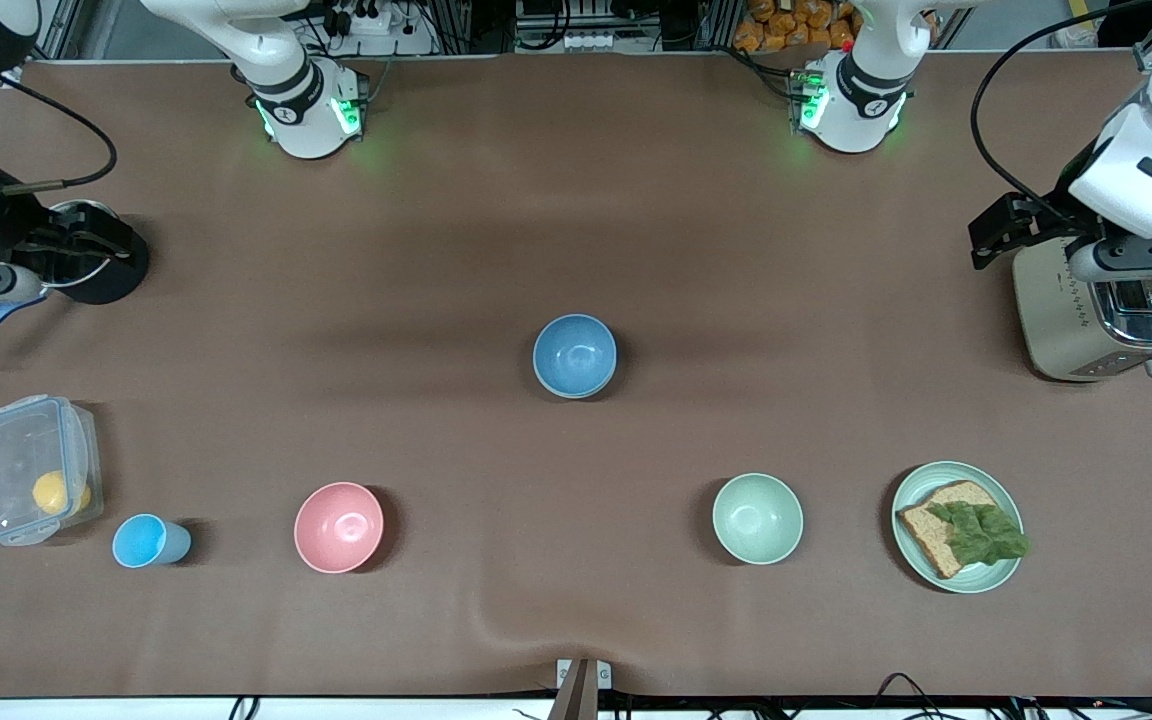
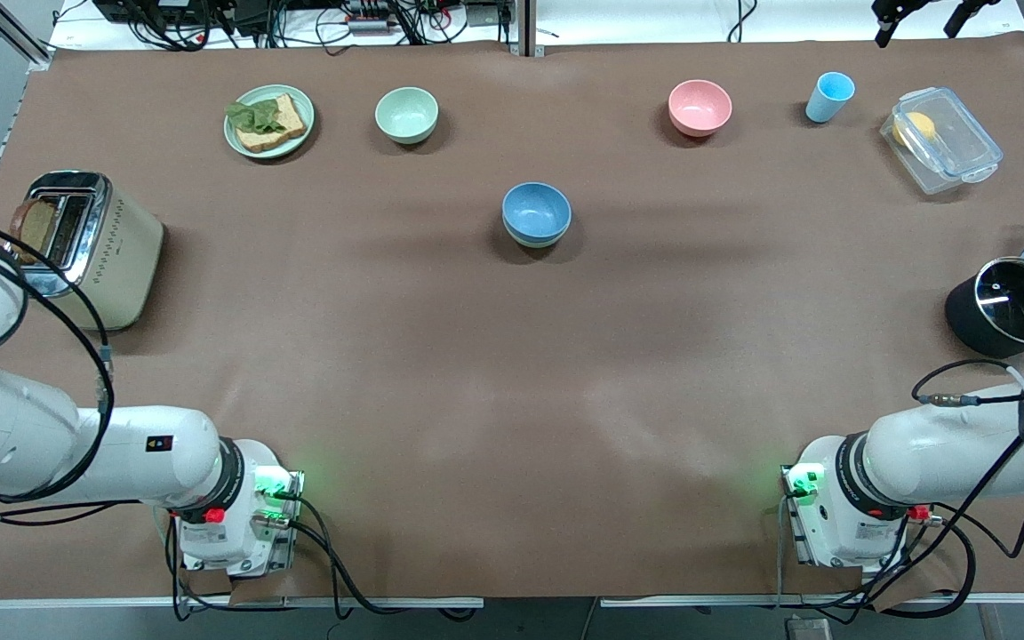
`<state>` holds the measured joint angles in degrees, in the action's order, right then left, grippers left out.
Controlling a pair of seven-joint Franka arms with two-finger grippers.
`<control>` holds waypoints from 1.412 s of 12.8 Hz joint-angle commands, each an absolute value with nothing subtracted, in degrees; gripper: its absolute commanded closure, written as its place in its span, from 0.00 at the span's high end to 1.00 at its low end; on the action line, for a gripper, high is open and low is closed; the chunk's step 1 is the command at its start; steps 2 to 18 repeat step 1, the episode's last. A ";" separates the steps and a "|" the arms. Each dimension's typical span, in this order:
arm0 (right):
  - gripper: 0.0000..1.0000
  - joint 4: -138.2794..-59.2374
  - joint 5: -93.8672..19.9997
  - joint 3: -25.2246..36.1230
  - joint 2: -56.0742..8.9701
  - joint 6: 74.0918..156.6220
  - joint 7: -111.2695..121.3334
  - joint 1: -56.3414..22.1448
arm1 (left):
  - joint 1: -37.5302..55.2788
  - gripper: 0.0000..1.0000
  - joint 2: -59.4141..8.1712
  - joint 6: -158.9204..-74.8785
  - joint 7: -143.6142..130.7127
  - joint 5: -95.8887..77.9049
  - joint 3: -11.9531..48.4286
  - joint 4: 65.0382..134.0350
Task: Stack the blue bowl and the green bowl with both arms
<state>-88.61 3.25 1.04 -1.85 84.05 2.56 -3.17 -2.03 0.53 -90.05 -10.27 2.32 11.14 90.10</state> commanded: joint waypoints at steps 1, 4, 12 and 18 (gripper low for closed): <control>1.00 -87.89 4.04 -0.62 -1.32 83.32 3.25 -0.70 | -1.76 1.00 1.58 -89.21 -9.05 1.23 10.02 90.18; 1.00 -87.89 4.04 -0.62 -1.32 83.32 3.25 -0.70 | -1.76 1.00 1.58 -89.21 -9.05 1.23 10.02 90.18; 1.00 -87.89 4.04 -0.62 -1.32 83.32 3.25 -0.70 | -1.76 1.00 1.58 -89.21 -9.05 1.23 10.02 90.18; 1.00 -87.89 4.04 -0.62 -1.32 83.32 3.25 -0.70 | -1.76 1.00 1.58 -89.21 -9.05 1.23 10.02 90.18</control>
